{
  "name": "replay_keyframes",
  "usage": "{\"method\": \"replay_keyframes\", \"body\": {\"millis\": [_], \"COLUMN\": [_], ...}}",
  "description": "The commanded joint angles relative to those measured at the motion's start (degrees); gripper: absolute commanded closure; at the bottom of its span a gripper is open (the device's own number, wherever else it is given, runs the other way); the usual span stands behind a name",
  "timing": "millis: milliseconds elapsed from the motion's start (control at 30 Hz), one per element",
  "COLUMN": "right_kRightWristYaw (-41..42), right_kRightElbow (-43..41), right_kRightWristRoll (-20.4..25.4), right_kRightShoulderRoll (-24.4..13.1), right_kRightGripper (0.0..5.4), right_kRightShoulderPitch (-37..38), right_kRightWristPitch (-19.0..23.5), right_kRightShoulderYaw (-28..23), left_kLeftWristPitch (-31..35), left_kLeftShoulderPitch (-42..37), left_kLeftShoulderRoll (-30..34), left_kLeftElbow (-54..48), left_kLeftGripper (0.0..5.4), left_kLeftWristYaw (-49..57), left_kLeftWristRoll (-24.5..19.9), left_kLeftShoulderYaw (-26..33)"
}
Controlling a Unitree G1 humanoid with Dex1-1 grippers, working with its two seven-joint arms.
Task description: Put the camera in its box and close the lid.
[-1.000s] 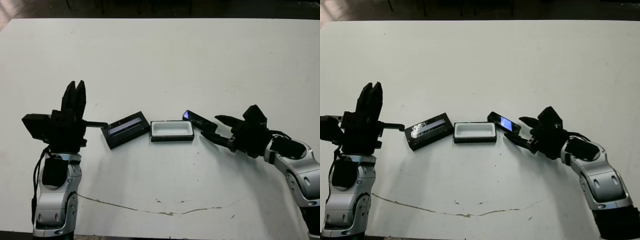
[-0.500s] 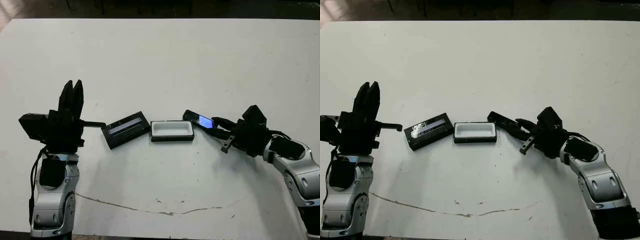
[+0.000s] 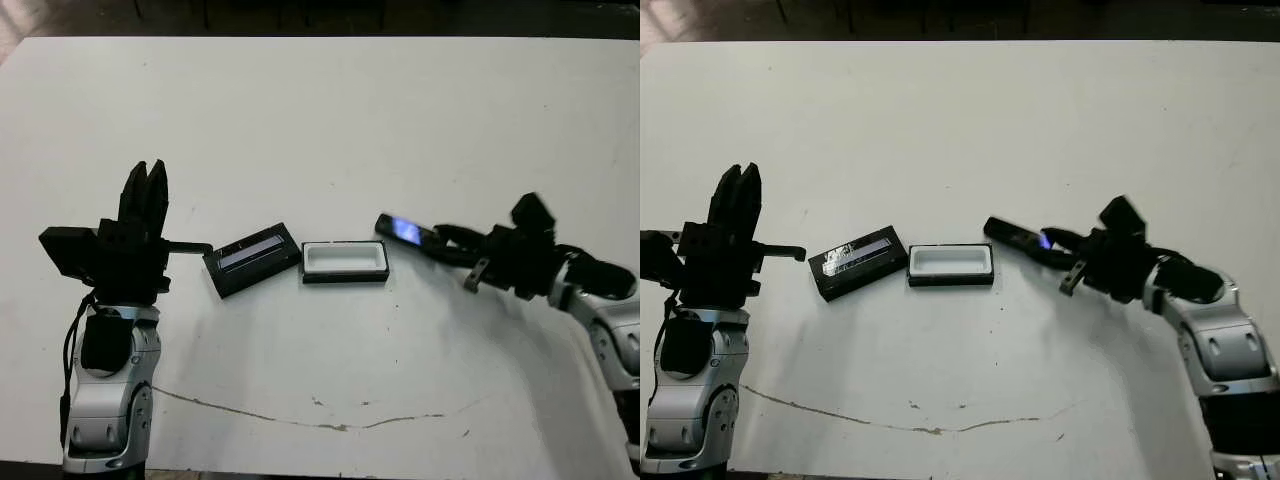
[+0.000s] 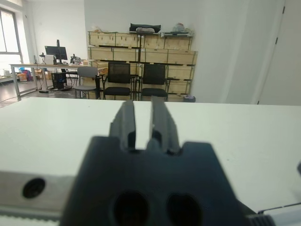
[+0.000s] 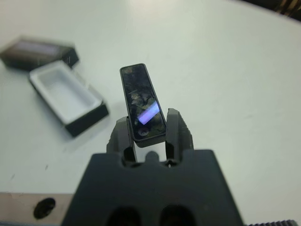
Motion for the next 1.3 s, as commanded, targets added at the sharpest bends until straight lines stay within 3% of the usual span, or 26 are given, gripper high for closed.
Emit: {"method": "replay_keyframes", "body": {"millis": [33, 167, 367, 633, 900, 1000, 1300], "right_kRightWristYaw": [0.14, -0.23, 3.89, 10.01, 19.33, 20.16, 22.13], "right_kRightElbow": [2.93, 2.33, 0.95, -0.42, 2.56, 3.11, 4.35], "right_kRightWristRoll": [3.1, 6.88, 8.71, 5.43, -0.75, -4.03, -9.06], "right_kRightShoulderRoll": [0.64, 0.82, 0.52, -3.17, -4.47, -4.27, -4.49], "right_kRightGripper": [5.4, 5.4, 5.4, 5.4, 5.4, 5.4, 5.4], "right_kRightShoulderPitch": [-2.16, -4.44, -6.88, -11.29, -16.57, -17.17, -18.93], "right_kRightWristPitch": [1.19, 3.92, 3.16, 7.06, 3.91, 0.01, -1.49], "right_kRightShoulderYaw": [-3.22, -5.23, -2.83, 5.51, 14.03, 15.64, 18.87], "left_kLeftWristPitch": [0.65, 0.66, 0.62, 0.58, 0.25, 0.26, 0.16], "left_kLeftShoulderPitch": [0.61, 0.7, 0.55, 0.85, 1.0, 0.93, 1.28], "left_kLeftShoulderRoll": [0.26, 0.36, 0.37, 0.6, 0.56, 0.44, 0.24], "left_kLeftElbow": [0.17, 0.17, 0.44, -0.05, 0.15, 0.25, 0.06], "left_kLeftGripper": [5.4, 5.4, 5.4, 5.4, 5.4, 5.4, 5.4], "left_kLeftWristYaw": [0.17, 0.17, 0.12, -0.08, -0.13, -0.05, -0.2], "left_kLeftWristRoll": [0.16, 0.12, 0.1, 0.28, 0.37, 0.39, 0.31], "left_kLeftShoulderYaw": [0.0, 0.12, 0.1, 0.06, -0.01, -0.09, -0.45]}}
